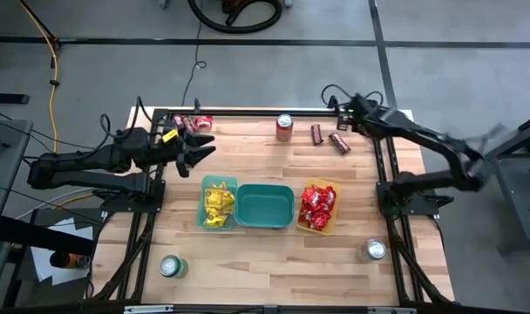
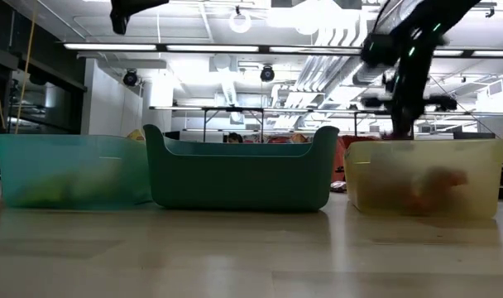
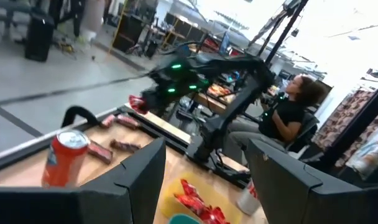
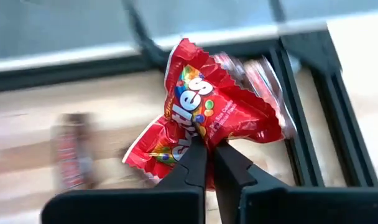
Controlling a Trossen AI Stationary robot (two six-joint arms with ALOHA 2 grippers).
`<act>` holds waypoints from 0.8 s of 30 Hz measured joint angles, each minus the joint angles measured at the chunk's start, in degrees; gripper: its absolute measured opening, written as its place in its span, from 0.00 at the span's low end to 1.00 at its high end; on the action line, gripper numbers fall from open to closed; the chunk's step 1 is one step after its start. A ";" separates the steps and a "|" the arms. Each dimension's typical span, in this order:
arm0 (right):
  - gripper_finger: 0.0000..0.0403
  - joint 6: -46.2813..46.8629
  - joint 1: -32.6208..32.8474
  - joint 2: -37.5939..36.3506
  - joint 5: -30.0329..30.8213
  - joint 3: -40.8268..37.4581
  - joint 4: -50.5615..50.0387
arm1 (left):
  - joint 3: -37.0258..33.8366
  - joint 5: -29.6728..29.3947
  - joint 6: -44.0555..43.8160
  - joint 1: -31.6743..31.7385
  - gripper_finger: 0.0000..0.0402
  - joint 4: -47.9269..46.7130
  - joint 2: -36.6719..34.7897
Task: Sort candy
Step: Put the red candy into the yellow bin
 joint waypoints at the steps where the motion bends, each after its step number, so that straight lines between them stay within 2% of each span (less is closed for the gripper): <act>1: 0.01 -1.94 0.88 -2.94 -0.66 0.00 0.31 | 0.00 -0.25 0.61 0.01 0.53 0.28 0.00; 3: 0.01 -6.85 3.00 -8.63 -3.76 0.04 1.95 | 0.00 -0.80 1.86 0.00 0.53 1.10 0.02; 8: 0.00 -14.88 11.30 -20.78 -16.37 0.09 7.41 | 0.00 -1.19 4.94 0.01 0.53 3.85 0.02; 13: 0.00 -18.51 21.13 -27.78 -26.17 0.11 14.85 | 0.00 -1.41 5.74 0.01 0.53 4.34 0.02; 19: 0.00 -25.64 30.38 -29.12 -27.83 0.13 21.02 | 0.00 -1.41 5.77 0.01 0.53 4.26 0.28; 24: 0.00 -29.01 33.56 -27.60 -27.83 0.13 22.17 | 0.00 -1.41 5.74 -0.01 0.53 4.23 0.43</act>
